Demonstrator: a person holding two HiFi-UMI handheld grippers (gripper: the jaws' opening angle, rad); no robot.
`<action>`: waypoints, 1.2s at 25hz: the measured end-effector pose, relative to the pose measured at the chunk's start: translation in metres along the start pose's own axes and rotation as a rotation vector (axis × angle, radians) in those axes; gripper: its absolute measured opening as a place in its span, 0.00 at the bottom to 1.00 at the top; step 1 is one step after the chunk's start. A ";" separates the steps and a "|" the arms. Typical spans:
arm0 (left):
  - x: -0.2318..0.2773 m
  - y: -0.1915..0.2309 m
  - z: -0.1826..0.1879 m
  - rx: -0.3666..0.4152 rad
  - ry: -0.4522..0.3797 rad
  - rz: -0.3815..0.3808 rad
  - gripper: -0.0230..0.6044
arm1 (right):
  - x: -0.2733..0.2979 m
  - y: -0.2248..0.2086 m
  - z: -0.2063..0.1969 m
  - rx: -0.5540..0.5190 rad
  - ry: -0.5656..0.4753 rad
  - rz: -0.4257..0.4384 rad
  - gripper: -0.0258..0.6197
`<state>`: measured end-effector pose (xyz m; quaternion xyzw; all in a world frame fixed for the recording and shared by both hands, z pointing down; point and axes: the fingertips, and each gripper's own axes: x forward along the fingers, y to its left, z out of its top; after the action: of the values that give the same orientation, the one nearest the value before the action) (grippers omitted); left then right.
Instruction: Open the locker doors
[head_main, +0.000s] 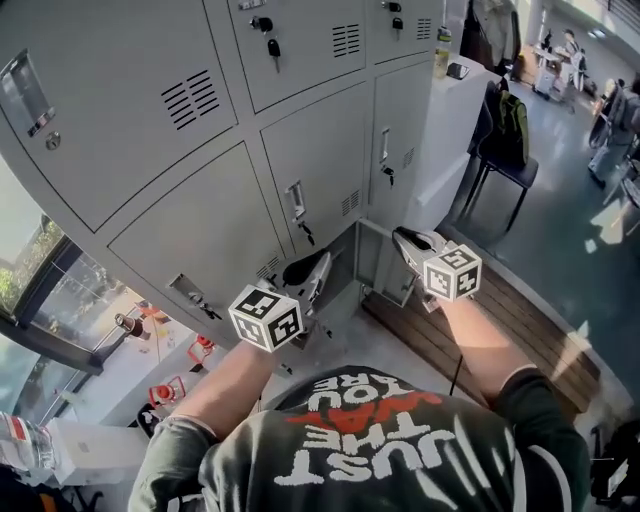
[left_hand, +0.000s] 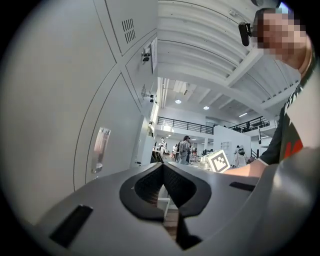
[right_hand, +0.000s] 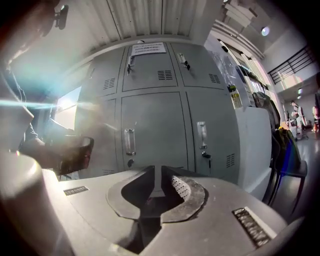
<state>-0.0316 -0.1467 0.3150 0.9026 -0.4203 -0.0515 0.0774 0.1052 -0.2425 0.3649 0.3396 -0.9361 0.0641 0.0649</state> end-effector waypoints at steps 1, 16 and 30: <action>0.003 0.001 0.005 0.003 -0.002 -0.018 0.04 | 0.008 -0.003 0.011 -0.012 -0.009 -0.012 0.12; 0.027 0.013 0.034 0.034 0.073 -0.198 0.04 | 0.107 -0.073 0.091 -0.084 0.039 -0.139 0.26; 0.063 0.025 0.034 0.013 0.063 -0.057 0.04 | 0.156 -0.135 0.100 -0.129 0.046 0.034 0.39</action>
<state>-0.0154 -0.2142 0.2849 0.9159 -0.3920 -0.0226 0.0830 0.0659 -0.4594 0.3023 0.3174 -0.9422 0.0126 0.1069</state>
